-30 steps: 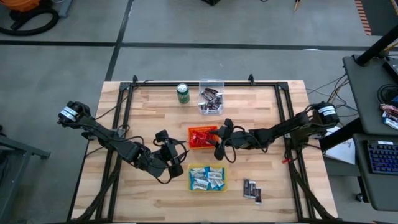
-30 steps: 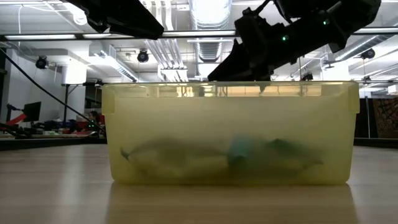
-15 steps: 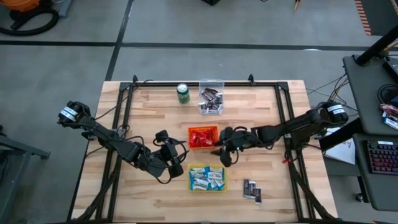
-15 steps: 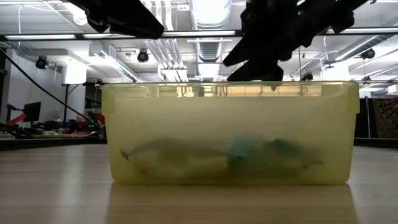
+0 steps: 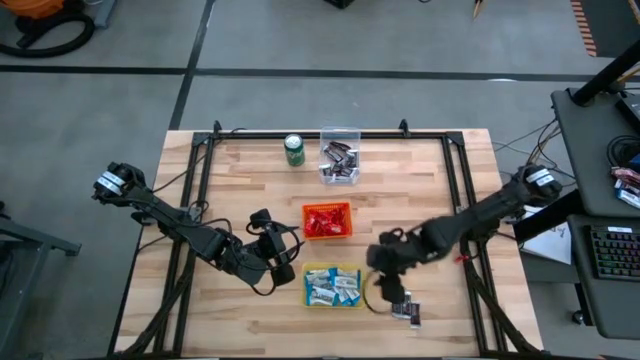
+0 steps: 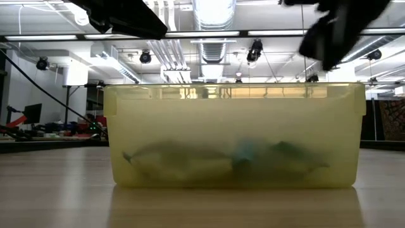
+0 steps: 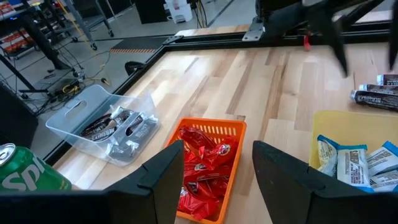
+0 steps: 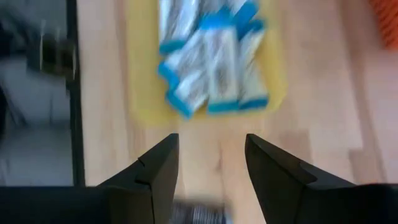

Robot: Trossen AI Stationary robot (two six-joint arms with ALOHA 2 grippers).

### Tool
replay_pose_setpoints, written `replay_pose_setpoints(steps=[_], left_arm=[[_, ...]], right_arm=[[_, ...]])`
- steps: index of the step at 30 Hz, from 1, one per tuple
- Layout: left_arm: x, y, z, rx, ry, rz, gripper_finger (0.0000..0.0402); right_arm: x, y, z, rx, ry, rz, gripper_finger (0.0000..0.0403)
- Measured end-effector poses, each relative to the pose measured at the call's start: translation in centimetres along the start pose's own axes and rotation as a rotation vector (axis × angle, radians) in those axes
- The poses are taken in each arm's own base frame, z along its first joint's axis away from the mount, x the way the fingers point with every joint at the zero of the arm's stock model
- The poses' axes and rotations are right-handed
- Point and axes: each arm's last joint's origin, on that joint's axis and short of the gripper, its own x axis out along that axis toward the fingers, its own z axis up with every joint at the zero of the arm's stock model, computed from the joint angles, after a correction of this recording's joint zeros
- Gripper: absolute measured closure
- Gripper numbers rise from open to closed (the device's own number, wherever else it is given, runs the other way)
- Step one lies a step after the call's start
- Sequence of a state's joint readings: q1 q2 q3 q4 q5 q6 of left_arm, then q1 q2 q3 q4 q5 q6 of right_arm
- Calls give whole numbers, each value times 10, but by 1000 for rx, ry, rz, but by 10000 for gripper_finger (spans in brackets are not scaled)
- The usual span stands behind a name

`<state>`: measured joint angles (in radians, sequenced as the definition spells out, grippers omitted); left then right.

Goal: Sort candy
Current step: Put the black candy into the transparent bin

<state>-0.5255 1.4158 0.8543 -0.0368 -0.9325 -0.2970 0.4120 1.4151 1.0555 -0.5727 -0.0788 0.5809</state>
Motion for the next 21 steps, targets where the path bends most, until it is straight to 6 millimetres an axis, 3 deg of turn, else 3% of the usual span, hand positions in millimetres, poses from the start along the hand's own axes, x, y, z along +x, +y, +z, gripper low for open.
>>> replay_pose_setpoints(steps=[5,12,21], left_arm=[[0,0,0,1,0,0,228],[0,0,1,-7,-6,-2,228],[0,-2,9,-8,-66,-18,228]], right_arm=[[-4,25,-30,-152,140,-49,232],[4,52,-76,-429,160,-126,232],[12,60,-92,-617,137,-225,232]])
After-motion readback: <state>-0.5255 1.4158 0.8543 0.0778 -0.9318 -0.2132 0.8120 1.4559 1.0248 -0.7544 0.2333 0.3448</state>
